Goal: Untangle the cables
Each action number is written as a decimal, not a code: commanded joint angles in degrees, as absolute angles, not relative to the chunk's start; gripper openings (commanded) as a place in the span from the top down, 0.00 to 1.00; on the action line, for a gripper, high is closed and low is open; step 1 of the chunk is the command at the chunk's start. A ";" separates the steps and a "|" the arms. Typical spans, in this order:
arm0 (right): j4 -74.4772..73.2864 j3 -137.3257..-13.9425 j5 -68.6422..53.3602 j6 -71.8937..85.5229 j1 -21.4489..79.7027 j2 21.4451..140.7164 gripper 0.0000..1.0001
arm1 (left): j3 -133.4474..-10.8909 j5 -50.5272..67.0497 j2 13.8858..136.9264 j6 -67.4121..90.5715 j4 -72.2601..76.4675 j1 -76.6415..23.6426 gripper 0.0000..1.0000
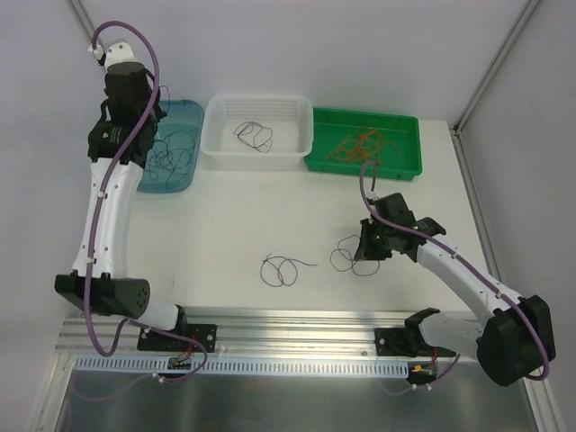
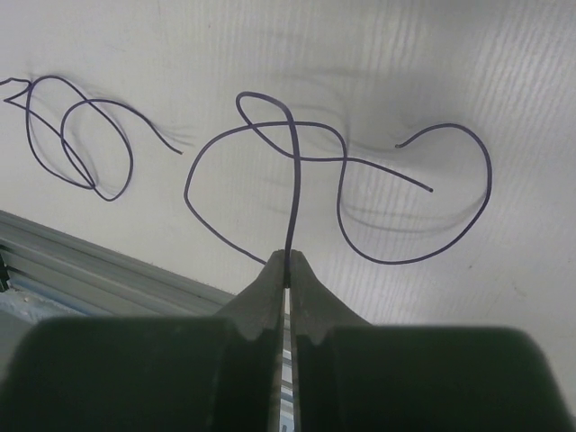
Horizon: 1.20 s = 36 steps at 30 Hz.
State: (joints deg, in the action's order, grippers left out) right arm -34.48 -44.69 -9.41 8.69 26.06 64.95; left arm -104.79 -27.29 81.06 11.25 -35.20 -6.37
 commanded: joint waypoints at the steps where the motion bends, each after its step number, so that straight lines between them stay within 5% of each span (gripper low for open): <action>1: -32.17 -44.47 -12.22 8.96 27.77 65.39 0.97 | -108.54 -24.00 86.91 11.15 -30.94 -2.30 1.00; 11: -31.03 -45.00 -11.95 9.40 31.64 68.37 0.98 | -110.56 -19.96 104.22 14.59 -24.52 7.73 0.97; 15: -30.94 -45.70 -11.95 9.32 32.08 69.87 0.98 | -110.66 -18.64 110.20 15.03 -24.34 8.96 0.79; 17: -31.20 -46.49 -11.87 9.32 32.34 70.49 0.98 | -109.08 -17.58 110.48 15.56 -24.35 9.14 0.62; 20: -31.46 -47.46 -11.78 9.23 32.78 70.75 0.99 | -106.10 -15.39 108.55 16.00 -24.35 9.14 0.37; 26: -33.04 -50.97 -11.16 8.53 33.66 69.44 0.99 | -95.91 -3.38 97.14 16.08 -24.43 8.44 0.05; 36: -34.10 -57.12 -11.51 5.98 37.87 63.11 0.99 | -70.42 15.27 67.97 14.93 -24.43 -8.76 0.01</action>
